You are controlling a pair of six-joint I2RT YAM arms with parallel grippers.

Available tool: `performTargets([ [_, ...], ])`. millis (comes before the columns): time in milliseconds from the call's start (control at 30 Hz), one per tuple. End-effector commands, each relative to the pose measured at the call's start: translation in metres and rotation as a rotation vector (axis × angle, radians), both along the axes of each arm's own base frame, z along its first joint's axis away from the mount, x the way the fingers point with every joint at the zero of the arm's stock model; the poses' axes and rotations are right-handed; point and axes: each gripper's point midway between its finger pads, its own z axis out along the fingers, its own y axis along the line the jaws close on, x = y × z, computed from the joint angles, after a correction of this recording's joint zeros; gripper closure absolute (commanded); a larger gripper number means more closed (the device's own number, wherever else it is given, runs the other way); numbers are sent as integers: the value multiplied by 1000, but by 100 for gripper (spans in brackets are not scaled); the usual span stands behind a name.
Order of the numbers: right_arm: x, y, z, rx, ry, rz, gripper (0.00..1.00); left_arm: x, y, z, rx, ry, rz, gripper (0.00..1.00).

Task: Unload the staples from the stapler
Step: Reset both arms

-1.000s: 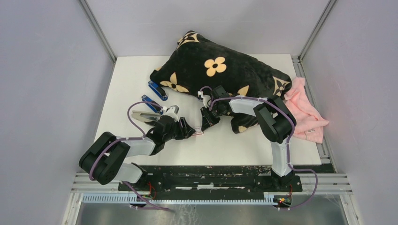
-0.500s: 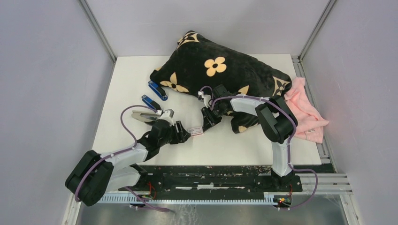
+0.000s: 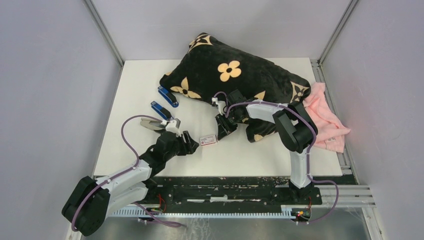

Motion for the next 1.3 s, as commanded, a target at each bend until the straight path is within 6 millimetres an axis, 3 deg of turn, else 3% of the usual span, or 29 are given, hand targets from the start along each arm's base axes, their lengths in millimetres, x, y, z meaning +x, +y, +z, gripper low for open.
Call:
performTargets([
  [0,15,8,28,51,-80,13,66,5,7,1,34,-40,25,34],
  [500,22,0,17,-5,-103,-10,77,6,10,-18,59,41,69,43],
  [900,18,2,2,-51,-85,-23,85,4,3,-37,103,140,36,68],
  [1267,10,17,1,-72,-100,-15,88,3,-4,-51,134,208,-1,78],
])
